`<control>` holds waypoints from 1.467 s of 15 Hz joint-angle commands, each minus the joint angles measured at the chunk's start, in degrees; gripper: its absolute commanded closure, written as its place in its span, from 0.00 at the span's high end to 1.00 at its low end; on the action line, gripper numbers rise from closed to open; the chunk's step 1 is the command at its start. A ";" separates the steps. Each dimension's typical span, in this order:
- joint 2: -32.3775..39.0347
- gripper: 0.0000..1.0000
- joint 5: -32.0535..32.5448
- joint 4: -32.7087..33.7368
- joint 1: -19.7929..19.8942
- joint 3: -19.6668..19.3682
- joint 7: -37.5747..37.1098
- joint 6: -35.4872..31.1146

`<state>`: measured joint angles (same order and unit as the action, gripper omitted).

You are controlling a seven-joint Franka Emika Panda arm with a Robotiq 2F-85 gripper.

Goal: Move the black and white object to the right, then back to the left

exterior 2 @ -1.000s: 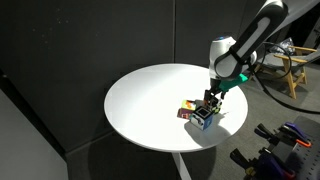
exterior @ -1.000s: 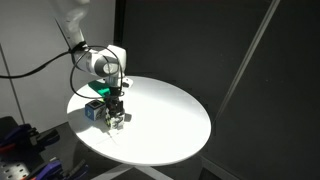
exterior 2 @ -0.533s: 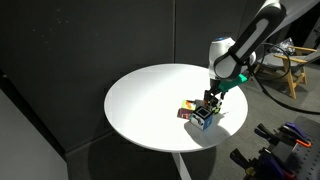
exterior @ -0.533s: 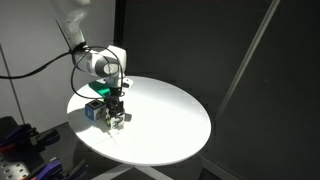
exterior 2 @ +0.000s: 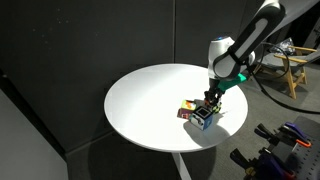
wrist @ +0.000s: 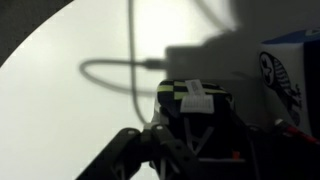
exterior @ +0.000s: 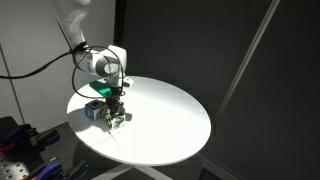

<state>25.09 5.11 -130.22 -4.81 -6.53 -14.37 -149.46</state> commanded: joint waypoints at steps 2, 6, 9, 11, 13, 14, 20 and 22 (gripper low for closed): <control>-1.29 0.17 1.96 -0.37 -0.64 -1.01 -0.84 0.59; -2.68 0.07 3.30 -0.92 -0.79 -1.59 -0.87 1.68; -4.48 0.06 3.95 -1.41 -0.33 -1.63 -0.20 2.96; -5.92 0.05 4.05 -1.73 0.10 -1.44 0.61 3.79; -7.59 0.05 4.26 -2.18 0.67 -1.14 2.06 4.56; -8.33 0.05 4.43 -2.31 1.06 -0.87 3.37 5.06; -11.15 0.05 6.29 -2.37 4.31 0.68 18.37 7.25; -11.48 0.05 6.72 -1.99 5.65 1.24 24.73 7.98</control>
<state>15.87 10.03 -131.62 -1.75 -6.85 2.67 -143.39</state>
